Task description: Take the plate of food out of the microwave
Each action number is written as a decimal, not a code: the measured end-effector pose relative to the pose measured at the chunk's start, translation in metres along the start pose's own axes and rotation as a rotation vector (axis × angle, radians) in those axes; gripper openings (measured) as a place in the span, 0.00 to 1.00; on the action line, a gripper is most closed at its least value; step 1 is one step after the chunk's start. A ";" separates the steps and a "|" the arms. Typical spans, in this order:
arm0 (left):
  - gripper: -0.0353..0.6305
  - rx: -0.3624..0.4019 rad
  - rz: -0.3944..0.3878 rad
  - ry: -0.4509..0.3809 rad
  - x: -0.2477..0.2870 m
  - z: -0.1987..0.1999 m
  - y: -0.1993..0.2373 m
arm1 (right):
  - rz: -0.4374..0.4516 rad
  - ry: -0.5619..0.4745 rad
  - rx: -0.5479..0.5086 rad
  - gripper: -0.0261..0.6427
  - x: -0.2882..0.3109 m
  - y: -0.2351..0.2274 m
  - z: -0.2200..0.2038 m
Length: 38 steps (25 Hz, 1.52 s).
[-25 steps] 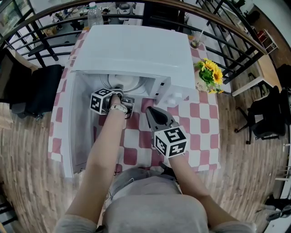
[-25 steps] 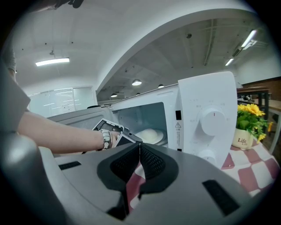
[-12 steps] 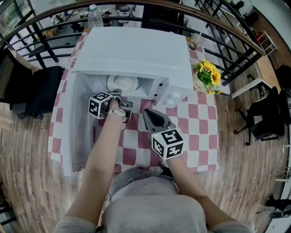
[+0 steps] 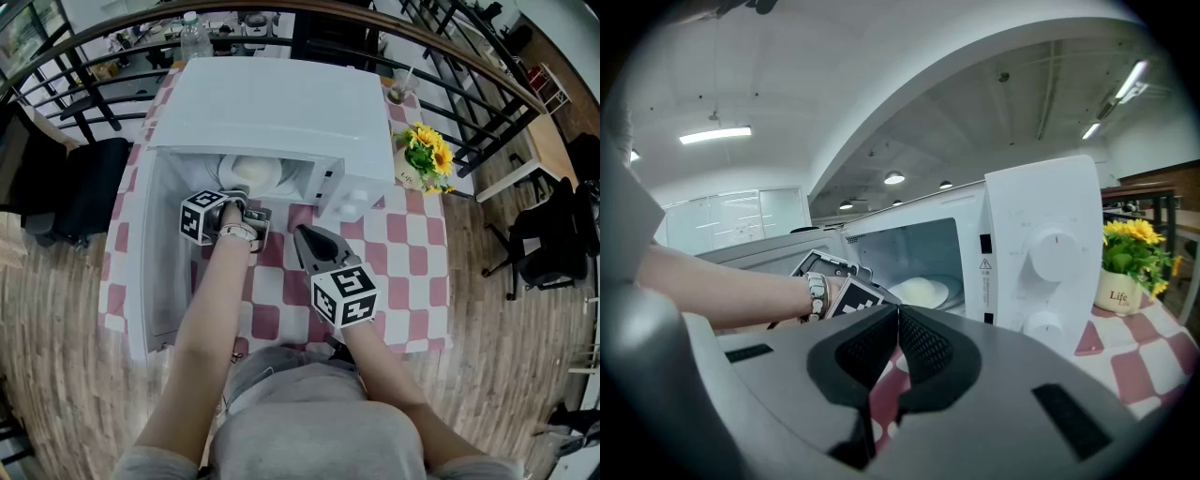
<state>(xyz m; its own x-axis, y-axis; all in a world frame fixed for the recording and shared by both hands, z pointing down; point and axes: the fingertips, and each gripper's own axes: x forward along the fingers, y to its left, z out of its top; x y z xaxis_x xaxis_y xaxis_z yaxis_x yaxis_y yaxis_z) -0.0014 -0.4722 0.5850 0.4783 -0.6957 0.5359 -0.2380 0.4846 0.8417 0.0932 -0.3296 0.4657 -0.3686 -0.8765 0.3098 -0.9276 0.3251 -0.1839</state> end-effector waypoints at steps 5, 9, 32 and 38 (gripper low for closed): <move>0.10 0.013 -0.005 0.001 -0.003 0.000 -0.005 | 0.003 -0.001 -0.002 0.08 -0.001 0.001 -0.001; 0.09 0.025 -0.026 -0.003 -0.007 -0.001 -0.006 | -0.003 -0.004 0.000 0.08 -0.003 0.000 -0.001; 0.07 0.013 -0.215 0.008 -0.035 -0.015 -0.010 | 0.004 -0.075 0.001 0.08 -0.015 0.008 0.010; 0.07 0.030 -0.250 0.003 -0.048 -0.028 -0.013 | 0.012 -0.075 -0.027 0.07 -0.025 0.009 0.010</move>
<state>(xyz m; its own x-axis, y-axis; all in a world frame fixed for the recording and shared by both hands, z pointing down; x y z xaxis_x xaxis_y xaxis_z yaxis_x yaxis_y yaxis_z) 0.0027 -0.4300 0.5468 0.5281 -0.7903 0.3108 -0.1375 0.2816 0.9496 0.0943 -0.3079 0.4473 -0.3752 -0.8963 0.2365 -0.9248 0.3446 -0.1612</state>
